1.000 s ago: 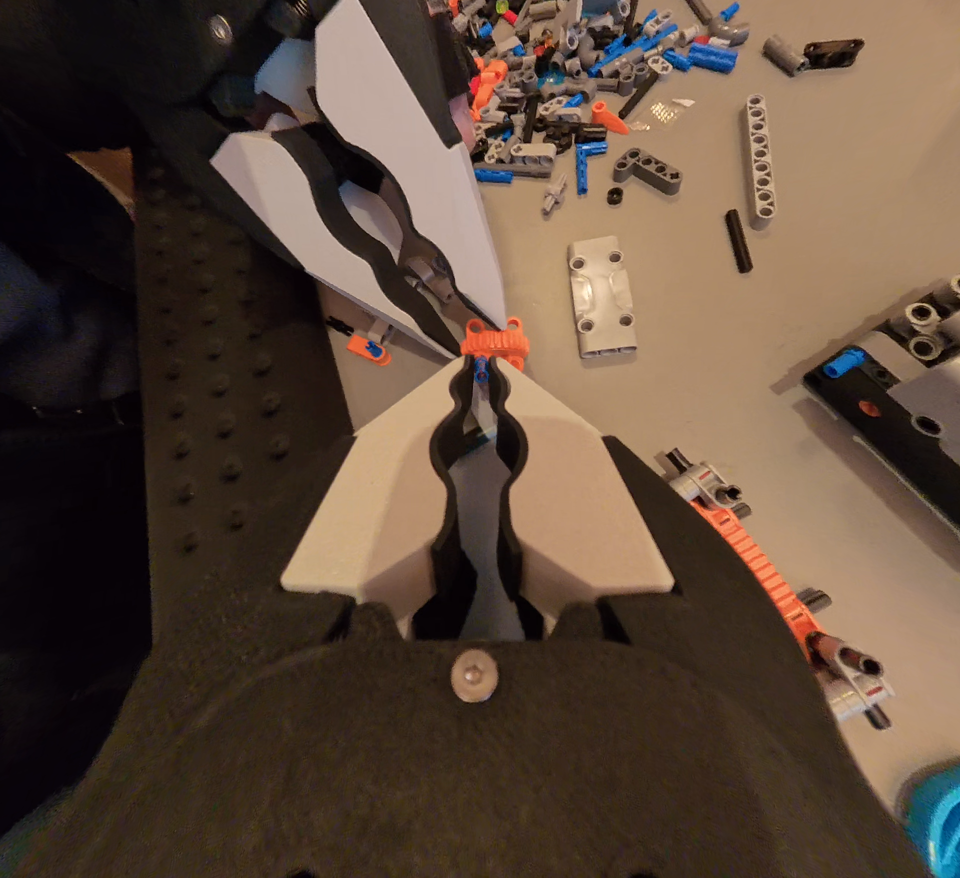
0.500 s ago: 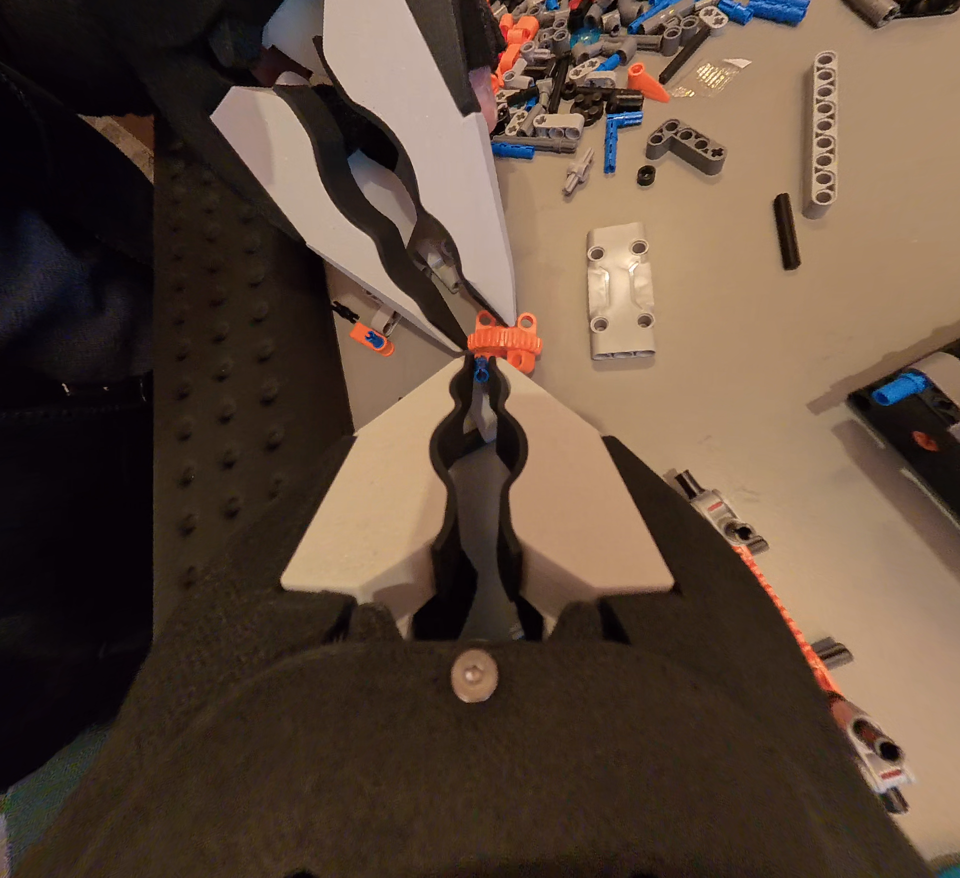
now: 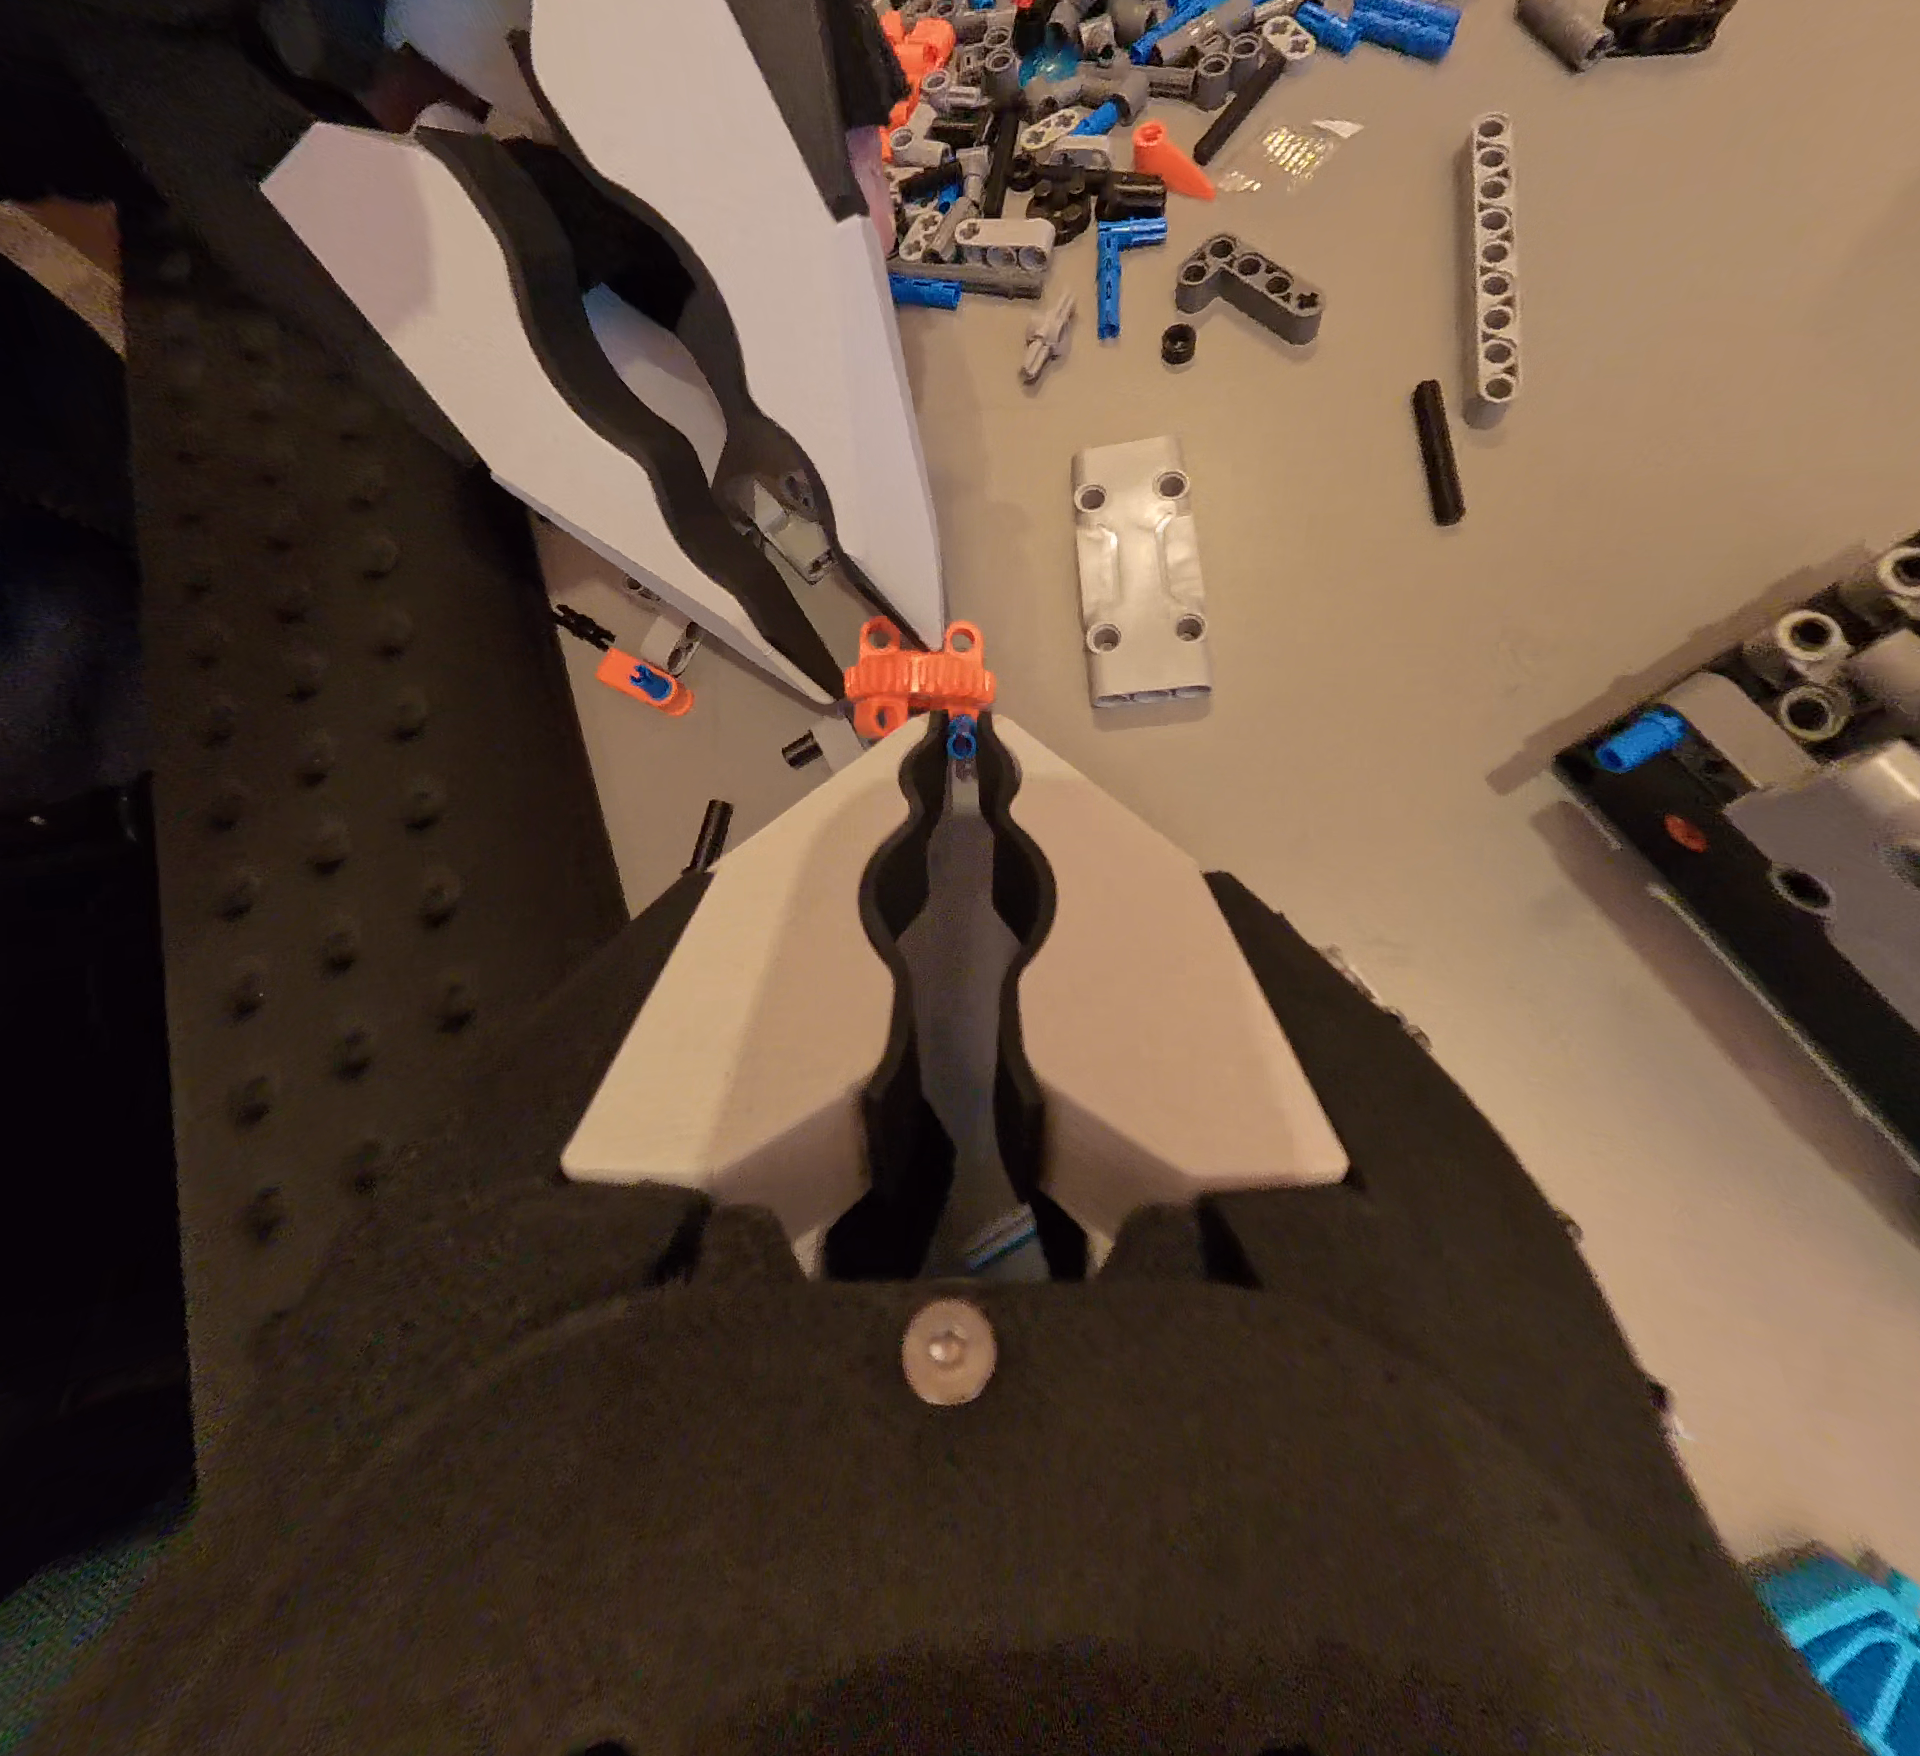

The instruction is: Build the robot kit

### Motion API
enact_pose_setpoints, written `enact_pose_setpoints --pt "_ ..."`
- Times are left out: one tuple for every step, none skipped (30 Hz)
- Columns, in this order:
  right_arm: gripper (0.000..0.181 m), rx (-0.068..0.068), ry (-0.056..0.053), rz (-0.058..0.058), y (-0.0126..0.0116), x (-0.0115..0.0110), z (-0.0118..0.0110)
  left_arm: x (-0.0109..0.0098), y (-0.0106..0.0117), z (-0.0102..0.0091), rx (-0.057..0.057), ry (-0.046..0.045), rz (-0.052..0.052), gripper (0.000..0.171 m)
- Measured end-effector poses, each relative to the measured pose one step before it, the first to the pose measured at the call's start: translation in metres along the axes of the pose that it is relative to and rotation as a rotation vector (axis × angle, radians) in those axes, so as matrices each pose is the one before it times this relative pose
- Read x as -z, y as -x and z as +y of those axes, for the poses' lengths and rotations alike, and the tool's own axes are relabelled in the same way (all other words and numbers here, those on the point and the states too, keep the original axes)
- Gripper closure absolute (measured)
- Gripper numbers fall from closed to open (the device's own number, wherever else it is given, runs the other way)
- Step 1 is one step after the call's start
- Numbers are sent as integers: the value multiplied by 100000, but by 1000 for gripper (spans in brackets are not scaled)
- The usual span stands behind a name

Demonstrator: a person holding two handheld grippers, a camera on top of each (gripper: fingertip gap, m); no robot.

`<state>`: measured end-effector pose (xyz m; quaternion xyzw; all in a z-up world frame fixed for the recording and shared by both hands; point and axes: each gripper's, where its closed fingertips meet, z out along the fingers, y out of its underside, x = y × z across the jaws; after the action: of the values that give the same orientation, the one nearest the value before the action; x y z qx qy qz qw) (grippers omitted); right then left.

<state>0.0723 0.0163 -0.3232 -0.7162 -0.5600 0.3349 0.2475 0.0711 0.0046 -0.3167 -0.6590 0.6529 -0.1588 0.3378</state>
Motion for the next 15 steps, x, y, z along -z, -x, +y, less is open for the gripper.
enact_pose_setpoints --pt "178 817 1074 522 -3 -117 80 -26 -43 -4 409 -103 435 156" --pt "178 417 860 54 6 -112 98 -24 -28 40 0 97 202 156" --pt "178 -326 101 -230 8 -83 29 -111 -59 239 -163 1412 194 155" --pt "178 -433 -219 -316 19 -27 -15 -89 -69 -36 -35 -332 28 154" --pt "178 67 77 55 9 12 9 -18 -40 -42 261 -31 74 154" --pt "178 269 56 343 -16 24 12 1 21 -3 -41 189 -135 154" --pt "178 -124 2 258 -17 14 2 14 39 18 348 -12 -68 154" --pt "178 -403 -28 65 -7 0 19 0 10 4 1133 -214 400 154" --pt "178 -308 -79 191 -6 16 -5 20 19 -1 1165 -206 428 154" --pt "178 -247 -105 281 -16 43 6 23 74 25 938 -57 138 154" --pt "178 -272 -137 87 23 55 3 46 146 74 1031 301 -356 152" --pt "178 -518 -339 -134 17 35 -17 32 23 29 626 -41 160 152" --pt "178 -534 -91 -210 29 -11 14 3 0 13 573 -130 169 152" --pt "178 -270 -41 -709 113 -30 9 -16 40 20 157 158 -410 151" --pt "178 -125 -304 -1252 259 -73 -55 -157 155 337 -686 2236 -1517 147"
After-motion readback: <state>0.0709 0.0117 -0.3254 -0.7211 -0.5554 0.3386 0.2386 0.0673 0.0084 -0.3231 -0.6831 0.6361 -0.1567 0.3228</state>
